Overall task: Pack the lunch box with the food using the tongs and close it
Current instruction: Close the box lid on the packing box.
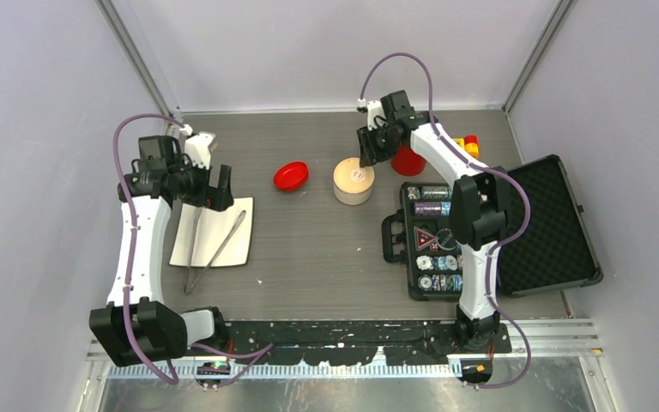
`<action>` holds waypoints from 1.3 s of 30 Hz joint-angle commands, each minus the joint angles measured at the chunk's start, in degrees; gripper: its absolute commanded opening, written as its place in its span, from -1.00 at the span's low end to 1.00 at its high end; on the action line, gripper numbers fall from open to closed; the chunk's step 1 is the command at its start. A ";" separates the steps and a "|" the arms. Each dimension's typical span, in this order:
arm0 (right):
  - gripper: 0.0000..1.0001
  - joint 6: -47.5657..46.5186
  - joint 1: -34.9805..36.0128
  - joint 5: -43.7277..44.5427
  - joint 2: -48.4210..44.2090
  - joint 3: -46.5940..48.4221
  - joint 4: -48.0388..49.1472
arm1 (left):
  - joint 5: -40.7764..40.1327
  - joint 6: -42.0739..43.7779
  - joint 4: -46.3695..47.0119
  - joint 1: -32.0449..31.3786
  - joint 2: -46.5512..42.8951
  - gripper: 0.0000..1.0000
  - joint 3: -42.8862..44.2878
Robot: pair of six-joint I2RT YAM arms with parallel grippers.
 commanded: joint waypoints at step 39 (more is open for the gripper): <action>0.27 -4.18 3.73 -1.50 5.56 -2.94 -6.20 | -1.01 1.28 1.98 -1.73 2.22 0.99 2.55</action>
